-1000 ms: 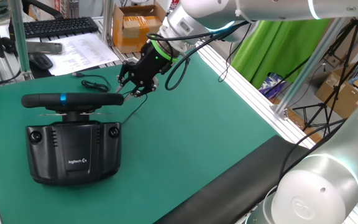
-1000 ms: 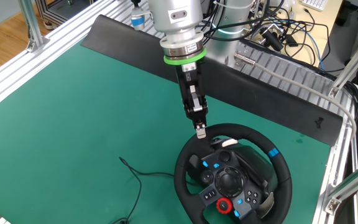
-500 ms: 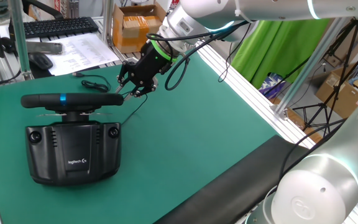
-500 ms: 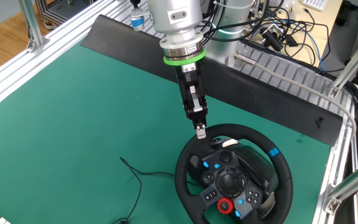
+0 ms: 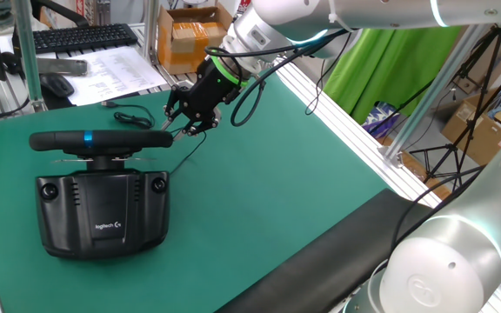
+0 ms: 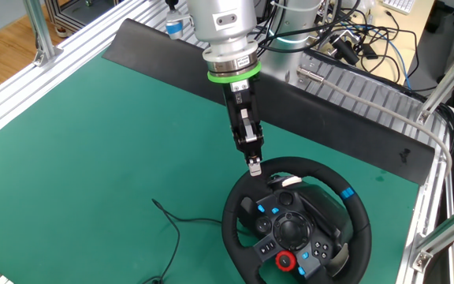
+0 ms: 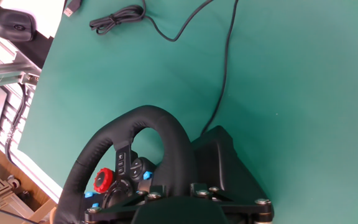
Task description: Rotate the steering wheel 90 degrees clockwise
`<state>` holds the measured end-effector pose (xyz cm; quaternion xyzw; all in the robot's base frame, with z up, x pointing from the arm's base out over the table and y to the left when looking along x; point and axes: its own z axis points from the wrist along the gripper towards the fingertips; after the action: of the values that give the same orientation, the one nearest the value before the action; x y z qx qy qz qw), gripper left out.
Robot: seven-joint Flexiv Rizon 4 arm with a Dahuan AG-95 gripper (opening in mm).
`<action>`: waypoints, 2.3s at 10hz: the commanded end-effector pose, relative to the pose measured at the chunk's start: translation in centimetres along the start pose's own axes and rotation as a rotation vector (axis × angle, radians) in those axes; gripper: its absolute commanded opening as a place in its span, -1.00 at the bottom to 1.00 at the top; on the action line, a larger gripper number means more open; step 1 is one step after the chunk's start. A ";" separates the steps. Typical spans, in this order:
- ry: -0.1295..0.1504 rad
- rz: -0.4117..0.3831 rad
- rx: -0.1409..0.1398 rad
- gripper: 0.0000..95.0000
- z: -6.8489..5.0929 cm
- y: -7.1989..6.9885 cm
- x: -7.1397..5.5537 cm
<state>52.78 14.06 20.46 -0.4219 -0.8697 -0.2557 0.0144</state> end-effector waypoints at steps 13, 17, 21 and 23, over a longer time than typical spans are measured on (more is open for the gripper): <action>0.006 0.010 -0.011 0.20 1.3 -0.3 -0.2; 0.026 0.037 -0.035 0.20 2.1 -0.4 -0.3; 0.047 0.043 -0.057 0.20 3.1 -0.6 -0.7; 0.048 0.043 -0.062 0.20 3.5 -0.6 -0.8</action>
<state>53.59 14.84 16.77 -0.4348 -0.8509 -0.2935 0.0276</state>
